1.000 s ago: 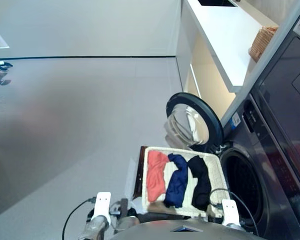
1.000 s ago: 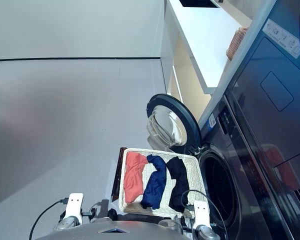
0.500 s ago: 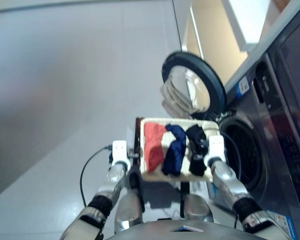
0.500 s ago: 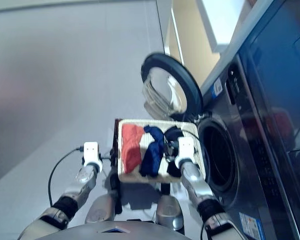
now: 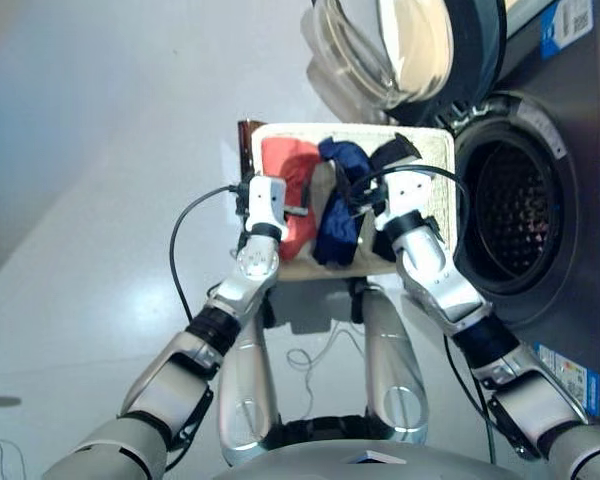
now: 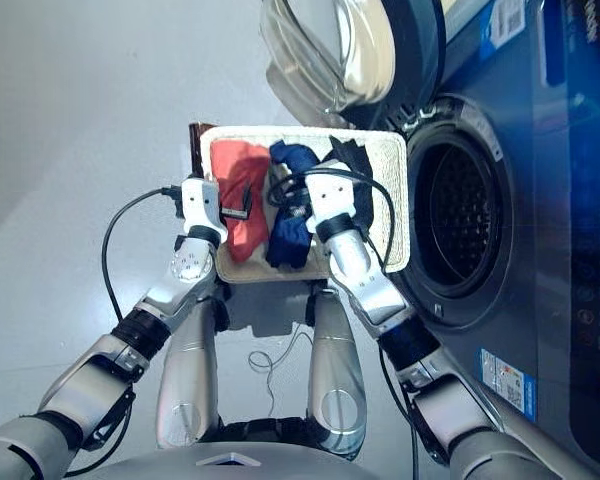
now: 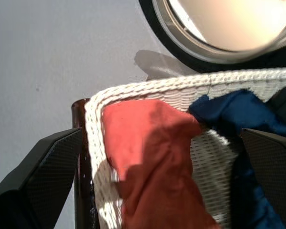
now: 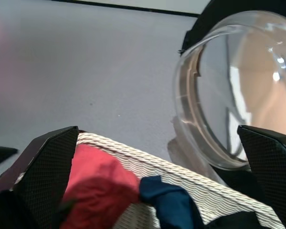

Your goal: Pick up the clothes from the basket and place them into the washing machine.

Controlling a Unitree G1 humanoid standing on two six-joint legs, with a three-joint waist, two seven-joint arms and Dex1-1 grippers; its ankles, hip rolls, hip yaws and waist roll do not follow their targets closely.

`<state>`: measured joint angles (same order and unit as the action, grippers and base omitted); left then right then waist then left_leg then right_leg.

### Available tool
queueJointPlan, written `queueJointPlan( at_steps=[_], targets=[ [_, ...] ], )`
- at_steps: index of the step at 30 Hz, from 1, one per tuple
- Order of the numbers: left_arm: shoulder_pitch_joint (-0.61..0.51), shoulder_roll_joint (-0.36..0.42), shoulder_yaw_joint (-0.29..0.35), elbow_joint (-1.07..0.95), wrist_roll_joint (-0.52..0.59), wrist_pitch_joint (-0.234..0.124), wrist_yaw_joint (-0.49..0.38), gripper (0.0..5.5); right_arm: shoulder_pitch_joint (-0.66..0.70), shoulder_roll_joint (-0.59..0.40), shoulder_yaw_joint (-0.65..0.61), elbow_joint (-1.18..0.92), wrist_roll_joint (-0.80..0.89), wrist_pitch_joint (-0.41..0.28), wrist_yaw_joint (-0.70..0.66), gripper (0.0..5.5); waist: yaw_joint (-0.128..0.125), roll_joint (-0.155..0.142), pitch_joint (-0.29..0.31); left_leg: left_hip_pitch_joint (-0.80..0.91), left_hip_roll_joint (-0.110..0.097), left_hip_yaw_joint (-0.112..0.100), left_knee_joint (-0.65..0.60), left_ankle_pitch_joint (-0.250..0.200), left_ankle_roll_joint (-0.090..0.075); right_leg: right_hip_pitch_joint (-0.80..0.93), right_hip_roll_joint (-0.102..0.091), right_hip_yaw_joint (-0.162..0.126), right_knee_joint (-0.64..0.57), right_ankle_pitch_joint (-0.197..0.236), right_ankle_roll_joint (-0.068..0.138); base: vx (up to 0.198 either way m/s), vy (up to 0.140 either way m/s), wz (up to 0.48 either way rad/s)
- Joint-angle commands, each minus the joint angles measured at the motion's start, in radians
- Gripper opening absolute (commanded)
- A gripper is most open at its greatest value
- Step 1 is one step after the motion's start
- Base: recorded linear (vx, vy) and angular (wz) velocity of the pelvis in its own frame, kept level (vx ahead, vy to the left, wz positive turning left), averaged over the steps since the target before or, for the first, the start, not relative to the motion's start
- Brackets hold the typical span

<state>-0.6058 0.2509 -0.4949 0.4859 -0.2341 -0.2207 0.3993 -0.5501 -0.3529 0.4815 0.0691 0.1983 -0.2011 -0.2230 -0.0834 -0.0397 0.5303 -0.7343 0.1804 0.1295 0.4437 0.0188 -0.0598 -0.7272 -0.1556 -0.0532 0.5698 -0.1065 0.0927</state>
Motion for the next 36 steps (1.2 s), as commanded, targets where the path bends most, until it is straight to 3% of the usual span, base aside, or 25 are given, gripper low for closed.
queueJointPlan(
  at_steps=[1,3,9,19,25,26,36],
  targets=[
    [-0.062,-0.015,-0.029,-0.056,0.034,-0.051,0.042,5.5,-0.056,0.047,0.01,-0.131,-0.024,-0.078,-0.026,5.5,-0.015,0.001,-0.01,-0.017,0.022,-0.019,0.149,-0.148,-0.035,-0.059,-0.008,0.009,0.045,-0.003,0.041,0.0,0.0,0.0],
    [-0.095,0.001,-0.04,-0.053,0.094,-0.044,0.061,5.5,-0.086,0.057,0.027,-0.129,-0.027,-0.085,-0.025,5.5,-0.015,-0.003,-0.01,-0.077,0.022,-0.026,0.179,-0.154,-0.033,-0.12,-0.005,0.015,0.076,-0.012,0.038,0.0,0.0,0.0],
    [-0.142,-0.022,-0.033,0.015,0.05,-0.046,0.089,5.5,-0.142,0.09,0.057,-0.115,-0.012,-0.089,-0.028,5.5,-0.018,-0.004,-0.01,-0.156,0.019,-0.042,0.198,-0.152,-0.032,-0.198,-0.002,0.016,0.1,-0.018,0.036,0.0,0.0,0.0],
    [-0.228,-0.039,0.001,0.225,-0.08,-0.033,0.091,5.5,-0.195,0.117,0.102,-0.114,0.032,-0.095,-0.022,5.5,-0.036,-0.021,-0.01,-0.251,0.029,-0.052,0.243,-0.152,-0.037,-0.308,0.009,0.034,0.148,-0.021,0.032,0.0,0.0,0.0],
    [-0.273,-0.076,0.04,0.33,-0.227,-0.033,0.084,5.5,-0.207,0.119,0.129,-0.121,0.067,-0.092,-0.021,5.5,-0.051,-0.03,-0.01,-0.277,0.036,-0.056,0.243,-0.147,-0.044,-0.334,0.014,0.039,0.143,-0.016,0.03,0.014,-0.003,-0.015],
    [-0.27,-0.085,0.043,0.343,-0.259,-0.032,0.076,5.5,-0.199,0.117,0.133,-0.125,0.076,-0.09,-0.019,5.5,-0.051,-0.028,-0.01,-0.262,0.039,-0.059,0.26,-0.184,-0.05,-0.321,0.015,0.038,0.163,-0.052,0.034,0.085,-0.016,-0.066],
    [-0.287,-0.103,0.057,0.404,-0.334,-0.011,0.059,5.5,-0.199,0.1,0.147,-0.135,0.121,-0.085,-0.011,5.5,-0.054,-0.023,-0.01,-0.283,0.04,-0.07,0.292,-0.188,-0.052,-0.343,0.02,0.046,0.198,-0.062,0.03,0.009,-0.002,-0.005]
  ],
)
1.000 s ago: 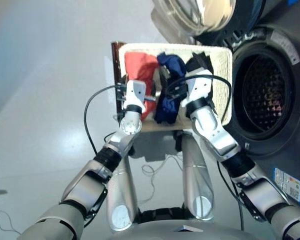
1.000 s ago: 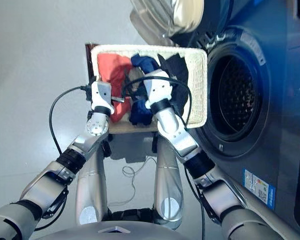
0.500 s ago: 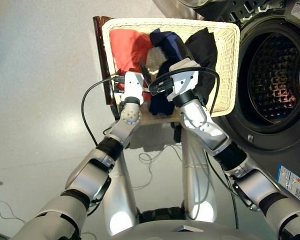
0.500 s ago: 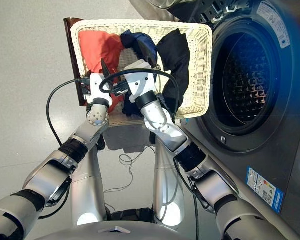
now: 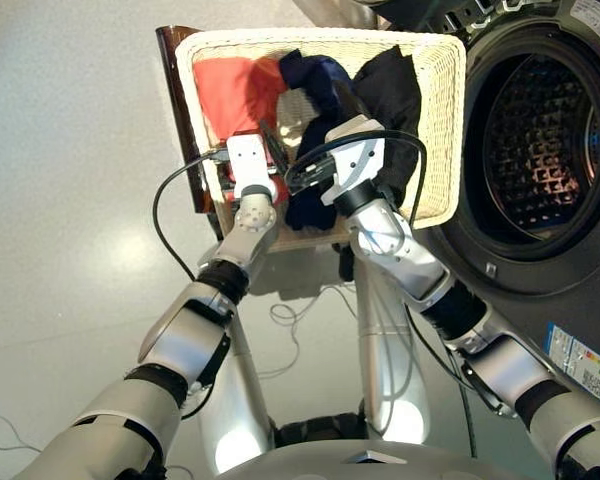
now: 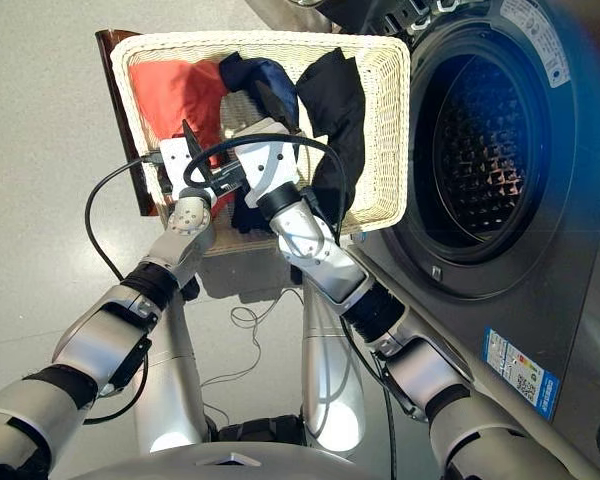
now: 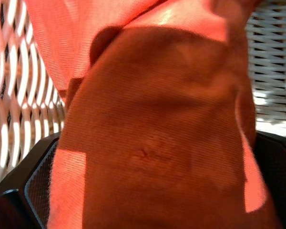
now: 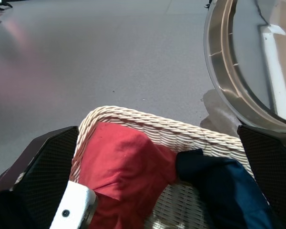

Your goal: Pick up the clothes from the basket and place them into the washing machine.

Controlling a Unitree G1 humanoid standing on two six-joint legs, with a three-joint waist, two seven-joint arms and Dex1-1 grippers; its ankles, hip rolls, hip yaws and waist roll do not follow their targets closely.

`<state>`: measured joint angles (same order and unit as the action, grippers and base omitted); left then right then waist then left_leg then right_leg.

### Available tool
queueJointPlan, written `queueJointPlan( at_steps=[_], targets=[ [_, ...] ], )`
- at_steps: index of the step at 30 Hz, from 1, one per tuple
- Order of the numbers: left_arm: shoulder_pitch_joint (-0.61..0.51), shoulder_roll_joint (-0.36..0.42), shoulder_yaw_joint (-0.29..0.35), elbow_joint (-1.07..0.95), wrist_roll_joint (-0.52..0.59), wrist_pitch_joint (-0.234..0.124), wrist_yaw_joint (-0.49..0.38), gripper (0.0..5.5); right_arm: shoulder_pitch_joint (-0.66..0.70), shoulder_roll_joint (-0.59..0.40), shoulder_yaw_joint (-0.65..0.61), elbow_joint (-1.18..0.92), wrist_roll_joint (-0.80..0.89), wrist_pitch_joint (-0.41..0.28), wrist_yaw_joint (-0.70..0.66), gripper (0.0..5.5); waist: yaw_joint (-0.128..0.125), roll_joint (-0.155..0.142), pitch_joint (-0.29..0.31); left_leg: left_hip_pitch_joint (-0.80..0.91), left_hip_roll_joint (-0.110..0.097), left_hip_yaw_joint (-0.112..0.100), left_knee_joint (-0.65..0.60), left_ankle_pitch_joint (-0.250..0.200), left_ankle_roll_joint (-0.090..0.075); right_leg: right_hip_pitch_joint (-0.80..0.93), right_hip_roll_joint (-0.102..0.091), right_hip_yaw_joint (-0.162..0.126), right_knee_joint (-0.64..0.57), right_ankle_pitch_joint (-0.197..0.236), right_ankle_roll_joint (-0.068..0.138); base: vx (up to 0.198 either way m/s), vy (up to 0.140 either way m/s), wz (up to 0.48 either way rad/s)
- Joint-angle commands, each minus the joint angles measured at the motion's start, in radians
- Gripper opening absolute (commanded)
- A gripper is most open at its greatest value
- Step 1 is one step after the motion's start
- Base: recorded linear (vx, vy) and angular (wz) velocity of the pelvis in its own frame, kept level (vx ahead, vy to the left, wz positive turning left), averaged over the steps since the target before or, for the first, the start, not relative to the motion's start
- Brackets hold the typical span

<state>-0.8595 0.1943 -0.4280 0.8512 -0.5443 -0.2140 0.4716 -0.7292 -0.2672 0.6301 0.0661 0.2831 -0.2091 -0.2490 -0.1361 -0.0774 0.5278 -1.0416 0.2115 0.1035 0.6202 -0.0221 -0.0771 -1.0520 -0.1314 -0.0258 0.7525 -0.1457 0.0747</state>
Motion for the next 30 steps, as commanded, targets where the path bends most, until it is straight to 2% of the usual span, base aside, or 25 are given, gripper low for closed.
queueJointPlan(
  at_steps=[1,2,3,9,10,15,21,23,26,30],
  targets=[
    [-0.037,-0.05,-0.011,0.049,-0.027,-0.011,-0.016,5.5,-0.015,0.013,0.001,-0.134,0.046,-0.076,0.018,5.5,-0.002,0.015,-0.008,0.023,0.007,-0.046,0.12,-0.147,-0.035,-0.021,-0.005,0.019,0.021,-0.022,0.047,0.0,0.0,0.0],
    [-0.039,-0.052,-0.01,0.053,-0.031,-0.011,-0.016,2.24,-0.013,0.012,0.004,-0.133,0.053,-0.075,0.02,5.5,-0.002,0.016,-0.008,0.024,0.008,-0.044,0.12,-0.147,-0.035,-0.019,-0.006,0.019,0.022,-0.021,0.047,0.0,0.0,0.0],
    [-0.04,-0.053,-0.012,0.051,-0.031,-0.011,-0.017,0.0,-0.014,0.011,0.006,-0.129,0.064,-0.075,0.023,5.5,-0.001,0.017,-0.008,0.024,0.007,-0.043,0.121,-0.147,-0.035,-0.019,-0.006,0.019,0.021,-0.02,0.047,0.0,0.0,0.0],
    [-0.024,-0.048,-0.023,0.023,-0.022,-0.011,-0.029,0.0,-0.005,-0.008,0.004,-0.115,0.114,-0.07,0.041,5.5,0.002,0.02,-0.008,0.056,0.003,-0.035,0.094,-0.134,-0.037,0.008,-0.007,0.023,0.001,-0.011,0.044,-0.017,0.001,0.0],
    [-0.021,-0.038,-0.027,-0.008,-0.014,-0.015,-0.025,0.0,-0.007,-0.014,-0.006,-0.117,0.126,-0.074,0.035,5.5,0.002,0.02,-0.008,0.046,-0.001,-0.03,0.07,-0.093,-0.032,-0.003,-0.007,0.025,-0.023,0.029,0.04,-0.098,0.002,0.005],
    [0.054,0.016,-0.043,-0.176,0.064,-0.027,-0.029,0.0,0.063,-0.062,-0.065,-0.15,0.161,-0.077,0.027,5.5,0.006,0.026,-0.008,0.136,-0.012,-0.009,-0.018,-0.065,-0.035,0.084,-0.007,0.02,-0.093,0.047,0.041,-0.018,0.0,0.002],
    [0.19,0.088,-0.039,-0.41,0.19,-0.064,-0.052,0.0,0.156,-0.14,-0.153,-0.203,0.209,-0.098,0.043,5.5,0.021,0.025,-0.008,0.315,-0.04,0.023,-0.182,-0.019,-0.036,0.253,-0.01,0.014,-0.239,0.089,0.051,0.058,0.01,0.054],
    [0.238,0.13,-0.03,-0.506,0.264,-0.078,-0.078,0.0,0.191,-0.175,-0.185,-0.221,0.228,-0.103,0.063,5.5,0.029,0.025,-0.008,0.397,-0.053,0.033,-0.248,-0.002,-0.034,0.333,-0.015,0.013,-0.299,0.103,0.059,0.098,0.018,-0.075],
    [0.305,0.169,-0.008,-0.629,0.296,-0.101,-0.105,0.0,0.233,-0.201,-0.215,-0.246,0.275,-0.104,0.092,5.5,0.038,0.026,-0.008,0.497,-0.065,0.044,-0.321,0.016,-0.029,0.426,-0.02,0.008,-0.359,0.121,0.068,0.101,0.017,-0.023],
    [0.375,0.224,0.018,-0.771,0.339,-0.119,-0.152,0.0,0.265,-0.234,-0.207,-0.268,0.406,-0.069,0.161,5.5,0.058,0.019,-0.008,0.639,-0.087,0.06,-0.415,0.041,-0.029,0.564,-0.024,0.001,-0.451,0.145,0.077,0.088,0.013,0.038]
  ],
)
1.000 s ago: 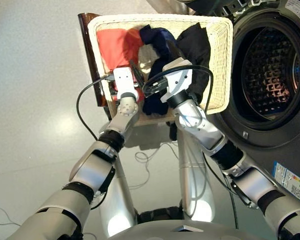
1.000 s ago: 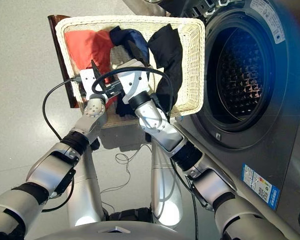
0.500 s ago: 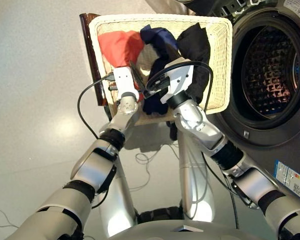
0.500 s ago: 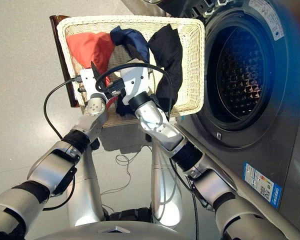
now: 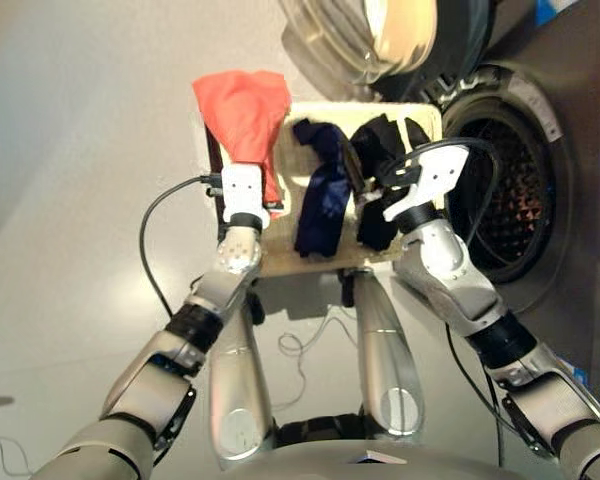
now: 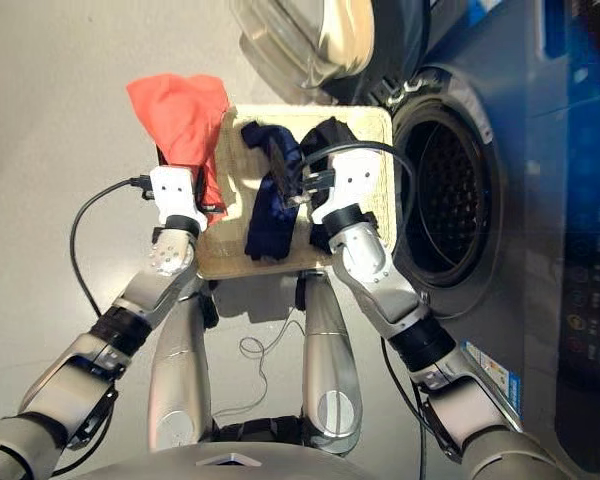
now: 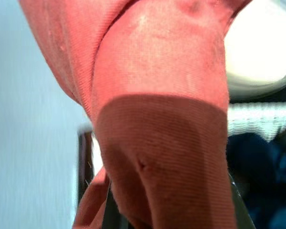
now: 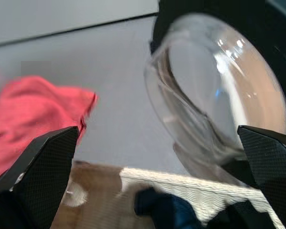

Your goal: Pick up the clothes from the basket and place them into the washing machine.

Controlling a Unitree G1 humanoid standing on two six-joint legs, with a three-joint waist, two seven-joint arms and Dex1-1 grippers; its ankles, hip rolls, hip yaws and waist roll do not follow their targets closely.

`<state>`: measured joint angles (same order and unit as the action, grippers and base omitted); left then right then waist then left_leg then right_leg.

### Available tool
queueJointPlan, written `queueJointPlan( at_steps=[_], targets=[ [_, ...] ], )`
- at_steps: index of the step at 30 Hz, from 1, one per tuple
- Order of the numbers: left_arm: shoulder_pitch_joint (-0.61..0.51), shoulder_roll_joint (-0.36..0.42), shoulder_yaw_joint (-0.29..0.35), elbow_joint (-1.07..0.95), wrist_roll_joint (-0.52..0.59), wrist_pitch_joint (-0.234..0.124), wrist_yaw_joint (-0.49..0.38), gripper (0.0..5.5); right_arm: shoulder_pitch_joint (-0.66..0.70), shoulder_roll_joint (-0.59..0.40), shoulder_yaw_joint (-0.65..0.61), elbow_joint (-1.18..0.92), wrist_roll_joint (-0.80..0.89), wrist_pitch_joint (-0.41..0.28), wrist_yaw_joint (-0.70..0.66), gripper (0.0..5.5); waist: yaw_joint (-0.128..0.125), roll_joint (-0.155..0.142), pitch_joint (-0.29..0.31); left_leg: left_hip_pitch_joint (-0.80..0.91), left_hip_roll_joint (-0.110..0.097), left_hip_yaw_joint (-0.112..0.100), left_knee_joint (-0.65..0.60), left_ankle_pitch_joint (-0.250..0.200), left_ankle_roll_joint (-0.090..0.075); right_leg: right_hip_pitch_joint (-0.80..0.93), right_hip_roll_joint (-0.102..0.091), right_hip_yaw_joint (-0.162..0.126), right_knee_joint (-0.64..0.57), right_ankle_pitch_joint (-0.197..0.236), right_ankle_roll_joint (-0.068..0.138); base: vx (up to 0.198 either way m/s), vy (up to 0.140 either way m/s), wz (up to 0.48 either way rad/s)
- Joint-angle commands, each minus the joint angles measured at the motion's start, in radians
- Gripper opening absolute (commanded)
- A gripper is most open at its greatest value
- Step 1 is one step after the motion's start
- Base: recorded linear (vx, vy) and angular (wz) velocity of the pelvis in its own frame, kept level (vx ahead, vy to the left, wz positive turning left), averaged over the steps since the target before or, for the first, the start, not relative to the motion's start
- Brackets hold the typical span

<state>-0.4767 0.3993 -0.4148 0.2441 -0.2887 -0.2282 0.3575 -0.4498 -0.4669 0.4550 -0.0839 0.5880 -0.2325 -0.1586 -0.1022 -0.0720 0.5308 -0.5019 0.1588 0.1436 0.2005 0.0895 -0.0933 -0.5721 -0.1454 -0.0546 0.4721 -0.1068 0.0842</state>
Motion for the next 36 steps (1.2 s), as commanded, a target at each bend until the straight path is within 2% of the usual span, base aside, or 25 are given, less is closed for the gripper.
queueJointPlan(
  at_steps=[1,2,4,12,18,23,30,36],
  targets=[
    [-0.008,0.02,0.006,-0.166,0.083,-0.105,-0.038,0.0,-0.016,-0.035,-0.032,-0.118,0.102,-0.045,0.071,5.5,0.024,0.013,-0.011,0.099,-0.034,0.02,0.0,-0.065,-0.012,0.084,-0.01,0.03,-0.175,0.112,0.067,0.097,0.014,-0.044],
    [0.014,0.045,0.01,-0.217,0.091,-0.114,-0.063,0.0,-0.019,-0.069,-0.021,-0.14,0.134,-0.022,0.1,5.5,0.032,0.01,-0.011,0.17,-0.043,0.025,-0.037,-0.061,-0.011,0.15,-0.011,0.031,-0.204,0.113,0.072,0.098,0.027,-0.071],
    [0.03,0.094,0.009,-0.288,0.132,-0.121,-0.079,0.0,-0.024,-0.096,-0.01,-0.154,0.18,-0.013,0.124,5.5,0.041,0.011,-0.038,0.226,-0.047,0.033,-0.081,-0.054,-0.012,0.194,-0.015,0.028,-0.229,0.12,0.079,0.138,0.027,-0.071],
    [0.033,0.189,-0.037,-0.429,0.233,-0.14,-0.094,0.0,-0.115,-0.068,0.1,-0.208,0.267,0.028,0.169,5.5,0.067,0.019,-0.131,0.344,-0.05,0.059,-0.17,-0.039,-0.01,0.296,-0.025,0.017,-0.294,0.133,0.094,0.089,0.027,-0.001],
    [0.015,0.235,-0.084,-0.493,0.231,-0.157,-0.109,0.0,-0.228,-0.038,0.173,-0.204,0.307,0.036,0.174,5.5,0.076,0.025,-0.195,0.401,-0.051,0.059,-0.182,-0.049,-0.009,0.361,-0.029,0.013,-0.326,0.125,0.095,0.068,0.02,0.029],
    [-0.032,0.288,-0.134,-0.518,0.264,-0.152,-0.103,0.0,-0.319,-0.039,0.22,-0.214,0.319,0.039,0.166,5.5,0.079,0.023,-0.226,0.414,-0.05,0.061,-0.178,-0.056,-0.006,0.37,-0.029,0.012,-0.327,0.121,0.095,0.0,0.0,0.0],
    [-0.056,0.309,-0.16,-0.525,0.28,-0.148,-0.081,0.0,-0.422,-0.032,0.256,-0.211,0.326,0.028,0.158,5.5,0.078,0.03,-0.242,0.414,-0.044,0.053,-0.169,-0.061,-0.005,0.369,-0.026,0.013,-0.317,0.112,0.092,0.0,0.0,0.0],
    [-0.07,0.307,-0.17,-0.525,0.293,-0.143,-0.066,0.0,-0.429,-0.024,0.255,-0.197,0.325,0.021,0.145,5.5,0.076,0.036,-0.241,0.409,-0.043,0.046,-0.165,-0.059,-0.005,0.364,-0.025,0.01,-0.309,0.106,0.09,0.0,0.0,0.0]
  ],
)
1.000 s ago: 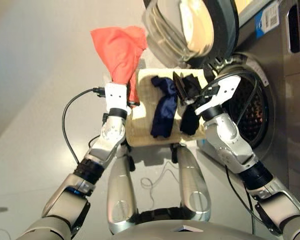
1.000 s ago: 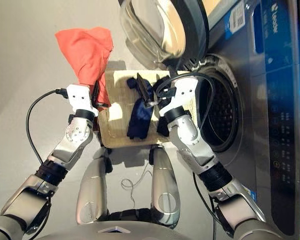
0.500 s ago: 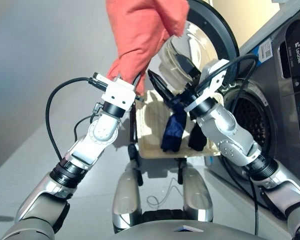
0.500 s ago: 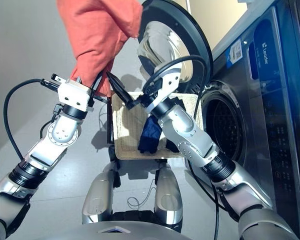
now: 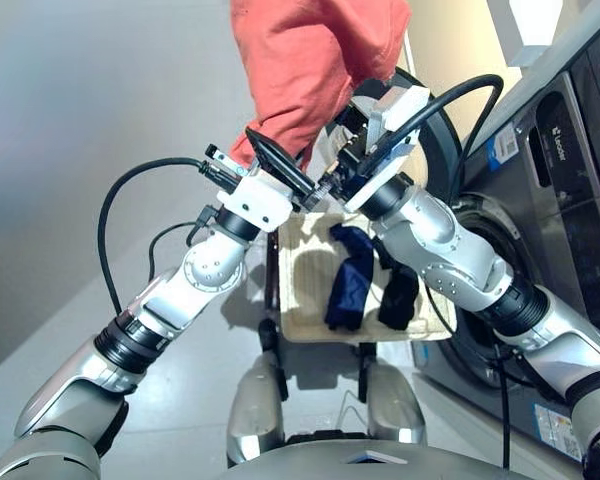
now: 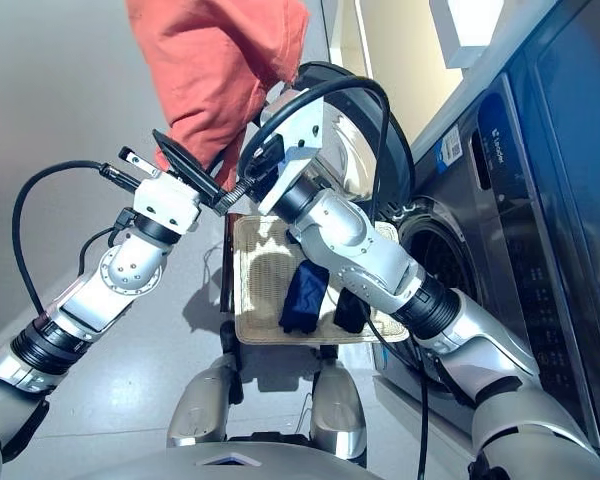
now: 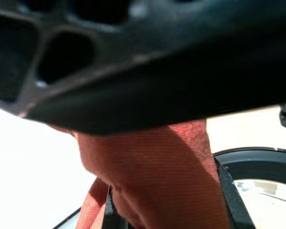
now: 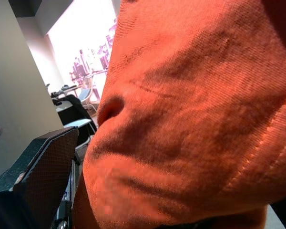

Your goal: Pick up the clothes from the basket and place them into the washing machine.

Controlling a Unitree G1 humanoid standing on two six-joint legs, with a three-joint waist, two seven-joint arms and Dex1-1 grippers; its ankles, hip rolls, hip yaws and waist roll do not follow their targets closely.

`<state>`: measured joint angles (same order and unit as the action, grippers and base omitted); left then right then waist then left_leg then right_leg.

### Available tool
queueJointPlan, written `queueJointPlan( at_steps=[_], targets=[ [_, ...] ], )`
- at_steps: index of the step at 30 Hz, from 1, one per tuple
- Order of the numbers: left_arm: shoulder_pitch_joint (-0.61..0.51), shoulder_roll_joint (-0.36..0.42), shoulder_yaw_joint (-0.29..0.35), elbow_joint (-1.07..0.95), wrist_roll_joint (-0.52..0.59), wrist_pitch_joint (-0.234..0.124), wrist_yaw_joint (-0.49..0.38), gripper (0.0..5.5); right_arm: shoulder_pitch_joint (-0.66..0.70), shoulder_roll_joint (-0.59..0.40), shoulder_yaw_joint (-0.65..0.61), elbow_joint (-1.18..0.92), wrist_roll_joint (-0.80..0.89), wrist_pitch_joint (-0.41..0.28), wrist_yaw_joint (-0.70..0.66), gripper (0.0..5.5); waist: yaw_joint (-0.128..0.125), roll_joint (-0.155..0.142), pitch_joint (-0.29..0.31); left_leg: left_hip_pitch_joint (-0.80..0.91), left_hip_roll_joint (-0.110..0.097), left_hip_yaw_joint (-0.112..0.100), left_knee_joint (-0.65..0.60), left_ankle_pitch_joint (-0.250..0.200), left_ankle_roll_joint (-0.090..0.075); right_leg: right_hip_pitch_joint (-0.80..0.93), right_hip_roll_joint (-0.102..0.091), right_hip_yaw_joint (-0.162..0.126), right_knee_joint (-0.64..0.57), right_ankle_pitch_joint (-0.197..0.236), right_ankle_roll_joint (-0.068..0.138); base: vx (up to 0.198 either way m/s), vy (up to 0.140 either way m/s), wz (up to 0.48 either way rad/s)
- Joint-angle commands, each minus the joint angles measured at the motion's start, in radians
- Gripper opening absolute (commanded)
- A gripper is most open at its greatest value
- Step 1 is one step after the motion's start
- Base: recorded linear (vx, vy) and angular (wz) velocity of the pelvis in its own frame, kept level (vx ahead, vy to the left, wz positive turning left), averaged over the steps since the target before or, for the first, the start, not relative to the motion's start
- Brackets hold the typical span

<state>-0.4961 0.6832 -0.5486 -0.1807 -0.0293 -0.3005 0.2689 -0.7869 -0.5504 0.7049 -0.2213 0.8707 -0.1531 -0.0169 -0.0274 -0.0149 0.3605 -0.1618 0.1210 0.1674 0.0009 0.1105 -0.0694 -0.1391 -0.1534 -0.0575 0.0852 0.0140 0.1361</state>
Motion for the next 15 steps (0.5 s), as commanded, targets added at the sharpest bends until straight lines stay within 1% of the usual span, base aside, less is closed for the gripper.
queueJointPlan(
  at_steps=[1,5,6,7,8,9,10,11,12,15],
  targets=[
    [-0.056,0.022,-0.039,-0.099,0.043,-0.068,0.028,0.0,-0.087,0.058,0.003,-0.059,0.045,-0.061,0.001,5.5,0.0,-0.019,-0.071,0.067,-0.005,0.02,0.034,-0.08,-0.029,-0.069,-0.017,0.011,0.079,-0.016,0.038,0.0,0.0,0.0],
    [-0.07,0.014,-0.051,-0.089,0.059,-0.062,0.035,0.0,-0.071,0.055,-0.006,-0.061,0.04,-0.065,-0.006,5.5,0.0,-0.016,-0.066,0.062,-0.008,0.014,0.037,-0.081,-0.027,-0.069,-0.018,0.009,0.084,-0.018,0.038,0.0,0.0,0.0],
    [-0.071,0.011,-0.053,-0.085,0.06,-0.062,0.035,0.0,-0.067,0.056,-0.006,-0.064,0.036,-0.064,-0.007,4.38,-0.001,-0.015,-0.066,0.061,-0.008,0.013,0.037,-0.081,-0.027,-0.069,-0.018,0.009,0.084,-0.019,0.039,0.0,0.0,0.0],
    [-0.072,0.009,-0.056,-0.082,0.064,-0.061,0.037,0.0,-0.061,0.057,-0.009,-0.066,0.035,-0.066,-0.007,2.72,-0.001,-0.014,-0.065,0.061,-0.008,0.012,0.038,-0.081,-0.027,-0.069,-0.019,0.009,0.085,-0.019,0.039,0.0,0.0,0.0],
    [-0.073,0.008,-0.055,-0.079,0.067,-0.06,0.039,0.0,-0.056,0.059,-0.013,-0.068,0.031,-0.068,-0.009,2.05,0.0,-0.014,-0.063,0.06,-0.008,0.012,0.039,-0.081,-0.026,-0.069,-0.018,0.009,0.086,-0.019,0.038,0.0,0.0,0.0],
    [-0.074,0.006,-0.055,-0.079,0.071,-0.06,0.043,0.0,-0.047,0.061,-0.02,-0.071,0.028,-0.074,-0.011,1.25,0.0,-0.013,-0.061,0.058,-0.009,0.01,0.04,-0.081,-0.026,-0.07,-0.019,0.009,0.086,-0.019,0.038,0.0,0.0,0.0],
    [-0.072,0.005,-0.054,-0.077,0.075,-0.059,0.045,0.0,-0.04,0.062,-0.024,-0.072,0.021,-0.076,-0.013,0.78,0.0,-0.012,-0.06,0.058,-0.01,0.01,0.04,-0.082,-0.025,-0.07,-0.019,0.009,0.086,-0.019,0.038,0.0,0.0,0.0],
    [-0.072,0.004,-0.055,-0.076,0.076,-0.059,0.045,0.0,-0.039,0.062,-0.024,-0.072,0.021,-0.076,-0.014,0.5,0.0,-0.012,-0.06,0.058,-0.01,0.009,0.04,-0.082,-0.025,-0.07,-0.019,0.009,0.085,-0.019,0.038,0.0,0.0,0.0],
    [-0.07,0.0,-0.054,-0.071,0.079,-0.059,0.047,0.0,-0.024,0.07,-0.035,-0.07,0.002,-0.08,-0.019,0.0,-0.001,-0.011,-0.057,0.057,-0.012,0.007,0.043,-0.083,-0.024,-0.07,-0.02,0.011,0.085,-0.018,0.038,0.0,0.0,0.0],
    [-0.064,-0.005,-0.052,-0.065,0.081,-0.06,0.054,0.0,0.003,0.075,-0.054,-0.067,-0.04,-0.095,-0.028,0.0,-0.001,-0.009,-0.055,0.054,-0.013,0.004,0.046,-0.084,-0.023,-0.07,-0.02,0.011,0.085,-0.017,0.039,0.0,0.0,0.0]
  ],
)
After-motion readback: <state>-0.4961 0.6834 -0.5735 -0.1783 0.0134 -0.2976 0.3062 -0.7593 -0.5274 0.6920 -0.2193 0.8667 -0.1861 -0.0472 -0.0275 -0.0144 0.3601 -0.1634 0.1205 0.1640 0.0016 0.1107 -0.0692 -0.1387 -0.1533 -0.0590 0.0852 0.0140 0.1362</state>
